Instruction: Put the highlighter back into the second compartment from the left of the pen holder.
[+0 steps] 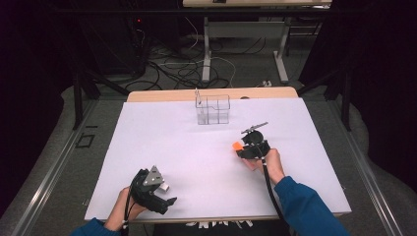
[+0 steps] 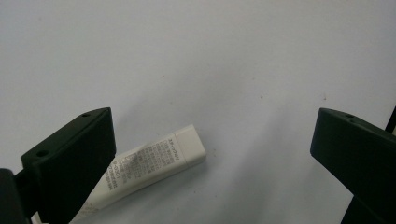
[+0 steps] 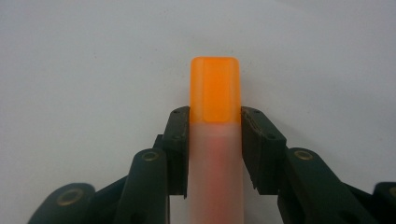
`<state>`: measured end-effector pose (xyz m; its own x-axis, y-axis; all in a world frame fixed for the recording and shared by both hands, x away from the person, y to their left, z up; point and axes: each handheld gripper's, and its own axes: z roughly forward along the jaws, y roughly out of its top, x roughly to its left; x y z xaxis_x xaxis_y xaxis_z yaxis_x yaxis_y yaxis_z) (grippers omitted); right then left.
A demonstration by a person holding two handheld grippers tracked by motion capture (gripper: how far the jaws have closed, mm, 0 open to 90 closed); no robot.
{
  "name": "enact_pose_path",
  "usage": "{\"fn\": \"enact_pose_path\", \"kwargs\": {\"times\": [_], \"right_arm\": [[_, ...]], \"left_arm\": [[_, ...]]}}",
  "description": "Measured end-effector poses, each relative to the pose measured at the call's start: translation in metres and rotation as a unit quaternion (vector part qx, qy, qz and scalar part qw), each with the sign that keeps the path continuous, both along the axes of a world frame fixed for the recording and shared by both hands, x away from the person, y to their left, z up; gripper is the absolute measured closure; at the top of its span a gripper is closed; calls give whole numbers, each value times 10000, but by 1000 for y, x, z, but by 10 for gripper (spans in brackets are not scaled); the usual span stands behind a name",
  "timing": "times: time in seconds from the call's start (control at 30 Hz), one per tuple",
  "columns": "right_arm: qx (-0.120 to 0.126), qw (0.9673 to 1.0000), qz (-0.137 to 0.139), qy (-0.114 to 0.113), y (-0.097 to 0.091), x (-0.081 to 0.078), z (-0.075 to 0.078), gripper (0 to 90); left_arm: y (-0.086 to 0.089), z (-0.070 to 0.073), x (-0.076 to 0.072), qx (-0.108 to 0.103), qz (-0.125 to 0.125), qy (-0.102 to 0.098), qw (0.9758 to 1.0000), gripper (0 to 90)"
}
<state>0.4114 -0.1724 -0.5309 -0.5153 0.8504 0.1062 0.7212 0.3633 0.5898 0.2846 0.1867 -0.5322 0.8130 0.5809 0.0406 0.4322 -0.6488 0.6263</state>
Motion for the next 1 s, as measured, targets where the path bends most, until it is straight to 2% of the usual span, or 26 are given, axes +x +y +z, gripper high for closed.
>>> {"fn": "enact_pose_path", "kwargs": {"times": [0.17,0.2,0.23,0.27,0.6,0.87,1.0], "right_arm": [[195,9994,78,-280,-6,-3,6,647],[153,9994,82,-300,-7,-4,8,647],[261,9990,71,-346,-7,-5,9,647],[258,9985,102,-470,-8,-5,10,647],[421,9957,164,-812,-10,-13,19,647],[571,9906,198,-1225,-12,-18,25,647],[624,9886,202,-1358,-13,-19,29,647]], "left_arm": [[0,0,0,-19,2,-18,10000,3],[0,0,0,-23,7,-23,10000,2],[0,0,0,-9,8,2,10000,2],[0,0,0,-14,11,3,10000,2],[0,-1,0,-24,5,-23,10000,2],[0,-1,0,-24,9,-15,10000,2],[-1,1,0,-29,-6,-30,10000,2]]}}
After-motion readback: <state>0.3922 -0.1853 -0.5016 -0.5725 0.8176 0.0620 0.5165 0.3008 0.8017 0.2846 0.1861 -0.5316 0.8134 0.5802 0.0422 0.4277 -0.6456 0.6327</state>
